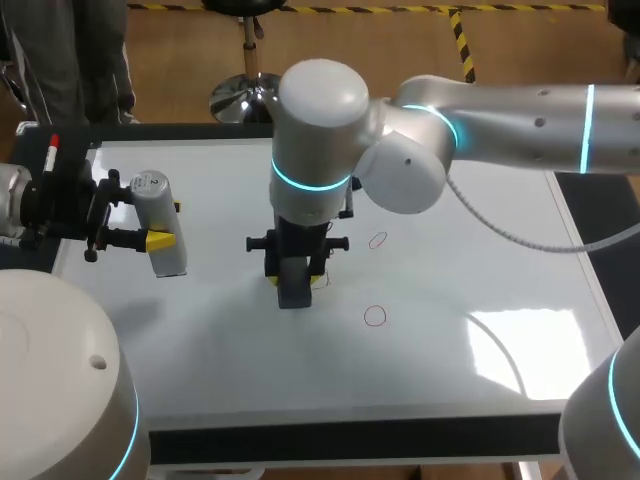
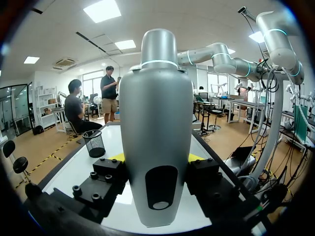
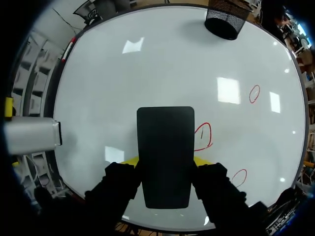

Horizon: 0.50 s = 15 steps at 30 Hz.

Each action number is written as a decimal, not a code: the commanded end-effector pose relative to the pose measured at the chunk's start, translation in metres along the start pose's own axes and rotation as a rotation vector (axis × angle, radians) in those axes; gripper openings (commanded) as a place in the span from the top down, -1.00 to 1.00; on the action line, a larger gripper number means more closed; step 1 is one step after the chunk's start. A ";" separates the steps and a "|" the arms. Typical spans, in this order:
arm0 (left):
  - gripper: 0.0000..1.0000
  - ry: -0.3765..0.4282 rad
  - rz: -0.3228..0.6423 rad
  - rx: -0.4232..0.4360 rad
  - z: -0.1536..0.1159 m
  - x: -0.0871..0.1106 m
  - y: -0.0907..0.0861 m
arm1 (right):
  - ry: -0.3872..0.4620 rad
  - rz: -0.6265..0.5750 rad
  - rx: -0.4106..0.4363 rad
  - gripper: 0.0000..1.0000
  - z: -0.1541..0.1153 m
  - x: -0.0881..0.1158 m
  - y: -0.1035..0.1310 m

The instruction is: Pick up the inspection probe, press it on each red-marked spot on the whiteboard one by one, put down the probe, pick up the eraser, and wipe off all the red marks.

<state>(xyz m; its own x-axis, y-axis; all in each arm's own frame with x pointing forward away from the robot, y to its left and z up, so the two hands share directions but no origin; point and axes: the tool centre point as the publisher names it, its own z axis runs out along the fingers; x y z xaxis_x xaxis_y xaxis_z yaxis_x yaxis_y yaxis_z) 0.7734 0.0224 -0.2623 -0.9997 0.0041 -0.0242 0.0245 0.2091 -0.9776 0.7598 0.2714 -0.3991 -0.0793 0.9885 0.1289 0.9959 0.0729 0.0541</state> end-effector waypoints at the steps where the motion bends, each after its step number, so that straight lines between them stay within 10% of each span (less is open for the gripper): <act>1: 1.00 0.000 0.003 0.002 -0.001 0.000 -0.001 | 0.002 -0.005 0.004 1.00 0.008 0.008 0.002; 15: 1.00 0.000 0.003 0.002 -0.001 0.000 -0.001 | 0.035 -0.019 0.015 1.00 0.028 0.013 0.002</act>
<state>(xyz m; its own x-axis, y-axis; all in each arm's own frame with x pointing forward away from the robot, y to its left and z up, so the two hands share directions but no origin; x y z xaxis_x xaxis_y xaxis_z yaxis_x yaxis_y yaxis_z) 0.7734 0.0224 -0.2623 -0.9997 0.0041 -0.0242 0.0245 0.2091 -0.9776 0.7602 0.2864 -0.4186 -0.0978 0.9826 0.1578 0.9947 0.0915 0.0469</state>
